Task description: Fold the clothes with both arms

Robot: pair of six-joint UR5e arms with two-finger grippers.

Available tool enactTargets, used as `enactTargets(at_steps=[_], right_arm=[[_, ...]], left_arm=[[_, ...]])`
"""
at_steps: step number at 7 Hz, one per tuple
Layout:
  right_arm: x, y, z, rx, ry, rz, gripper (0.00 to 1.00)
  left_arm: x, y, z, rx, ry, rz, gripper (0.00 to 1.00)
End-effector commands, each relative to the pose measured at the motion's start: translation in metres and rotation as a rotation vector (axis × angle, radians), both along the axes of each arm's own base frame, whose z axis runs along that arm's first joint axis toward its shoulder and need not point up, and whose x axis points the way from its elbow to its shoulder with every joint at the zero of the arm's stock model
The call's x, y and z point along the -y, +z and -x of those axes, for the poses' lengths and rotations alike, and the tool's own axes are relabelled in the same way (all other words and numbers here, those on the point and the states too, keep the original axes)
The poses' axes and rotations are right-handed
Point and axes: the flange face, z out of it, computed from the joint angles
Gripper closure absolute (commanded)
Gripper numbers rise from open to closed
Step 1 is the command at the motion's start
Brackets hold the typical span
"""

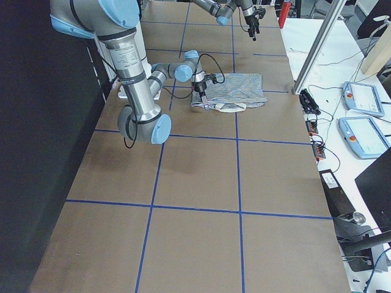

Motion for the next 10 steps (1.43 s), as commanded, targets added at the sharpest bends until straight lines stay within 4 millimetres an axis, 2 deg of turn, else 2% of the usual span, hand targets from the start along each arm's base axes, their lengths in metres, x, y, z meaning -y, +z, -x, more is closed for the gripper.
enactTargets(at_steps=[1,2,3,4,5,6,7,8,9,10], right_arm=[[0.013,0.037,-0.024,-0.056,-0.003,0.016,0.00],[0.013,0.038,-0.032,-0.056,-0.008,0.008,0.00],[0.014,0.030,-0.034,-0.039,-0.006,0.001,0.00],[0.022,0.009,-0.032,-0.003,0.009,-0.010,0.00],[0.034,-0.029,-0.023,0.047,0.031,-0.028,0.00],[0.041,-0.053,-0.014,0.082,0.047,-0.027,0.00],[0.050,-0.075,0.005,0.101,0.070,-0.019,0.00],[0.060,-0.079,0.027,0.119,0.075,-0.025,0.00],[0.068,-0.061,0.042,0.127,0.078,-0.028,0.00],[0.070,-0.052,0.048,0.119,0.075,-0.025,0.00]], left_arm=[[0.000,-0.001,0.000,-0.001,0.000,-0.001,0.00],[0.000,-0.001,0.000,-0.001,0.000,-0.001,0.00],[-0.001,-0.001,-0.001,0.000,0.002,0.000,0.00],[-0.001,-0.001,-0.001,0.000,0.002,0.000,0.00],[0.000,-0.001,0.000,0.000,0.000,0.000,0.00],[-0.001,-0.003,0.000,-0.003,0.005,0.002,0.00],[-0.003,-0.002,-0.001,-0.011,0.021,0.010,0.00],[-0.003,-0.002,-0.001,-0.011,0.021,0.010,0.00],[-0.003,-0.002,-0.001,-0.012,0.023,0.010,0.00],[-0.003,-0.002,-0.001,-0.012,0.023,0.010,0.00]])
